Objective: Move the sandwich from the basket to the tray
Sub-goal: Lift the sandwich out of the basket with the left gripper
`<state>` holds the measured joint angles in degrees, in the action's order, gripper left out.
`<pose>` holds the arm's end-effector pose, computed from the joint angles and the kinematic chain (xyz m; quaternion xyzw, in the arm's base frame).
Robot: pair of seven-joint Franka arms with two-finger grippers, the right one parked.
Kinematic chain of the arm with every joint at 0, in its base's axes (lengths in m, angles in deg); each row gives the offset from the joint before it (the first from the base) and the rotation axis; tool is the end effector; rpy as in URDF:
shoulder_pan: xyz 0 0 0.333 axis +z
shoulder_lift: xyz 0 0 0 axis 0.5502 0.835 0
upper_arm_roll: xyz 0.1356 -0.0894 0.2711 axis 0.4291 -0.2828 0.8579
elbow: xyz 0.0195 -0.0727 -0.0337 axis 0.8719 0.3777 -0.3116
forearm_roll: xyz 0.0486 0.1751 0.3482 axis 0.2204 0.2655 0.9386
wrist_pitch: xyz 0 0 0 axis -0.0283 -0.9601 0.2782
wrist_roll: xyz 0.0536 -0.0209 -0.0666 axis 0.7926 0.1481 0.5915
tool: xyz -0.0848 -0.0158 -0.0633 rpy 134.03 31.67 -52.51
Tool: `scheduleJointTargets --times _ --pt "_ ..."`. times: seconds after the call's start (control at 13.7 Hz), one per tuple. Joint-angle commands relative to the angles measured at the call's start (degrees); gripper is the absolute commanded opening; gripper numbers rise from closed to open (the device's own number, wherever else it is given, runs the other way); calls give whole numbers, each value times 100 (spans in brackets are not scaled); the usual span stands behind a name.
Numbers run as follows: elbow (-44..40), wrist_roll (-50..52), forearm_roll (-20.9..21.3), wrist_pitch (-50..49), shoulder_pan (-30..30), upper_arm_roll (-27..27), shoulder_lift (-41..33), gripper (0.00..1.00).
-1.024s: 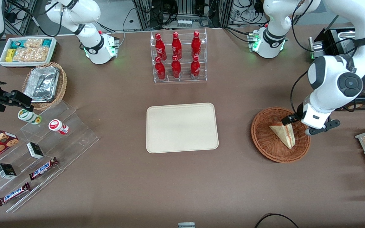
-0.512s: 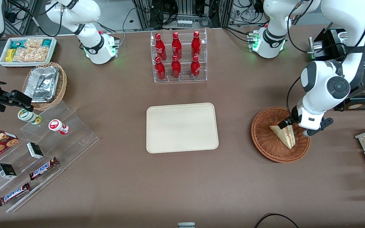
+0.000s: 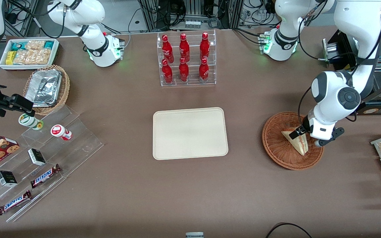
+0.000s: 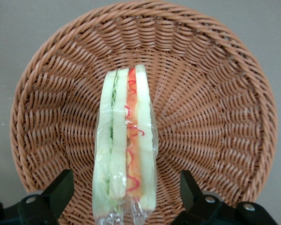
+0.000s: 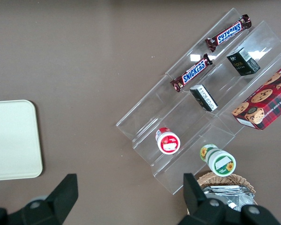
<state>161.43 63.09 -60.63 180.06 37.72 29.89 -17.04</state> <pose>0.5485 -0.0297 0.2675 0.9655 0.2603 -0.0064 0.0080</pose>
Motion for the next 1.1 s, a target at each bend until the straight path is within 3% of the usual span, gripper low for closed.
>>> scheduleJointTargets --times 0.0,0.22,0.59,0.8,1.02 --pt "28 107 -29 143 137 -65 97 84" --pt "72 187 -11 -15 129 -65 62 0" --pt "-409 -51 15 -1234 -20 -135 -254 0" --pt "-1016 -60 15 -2131 -450 -135 -254 0" --pt "-1228 -51 7 -2424 -1038 -144 -246 0"
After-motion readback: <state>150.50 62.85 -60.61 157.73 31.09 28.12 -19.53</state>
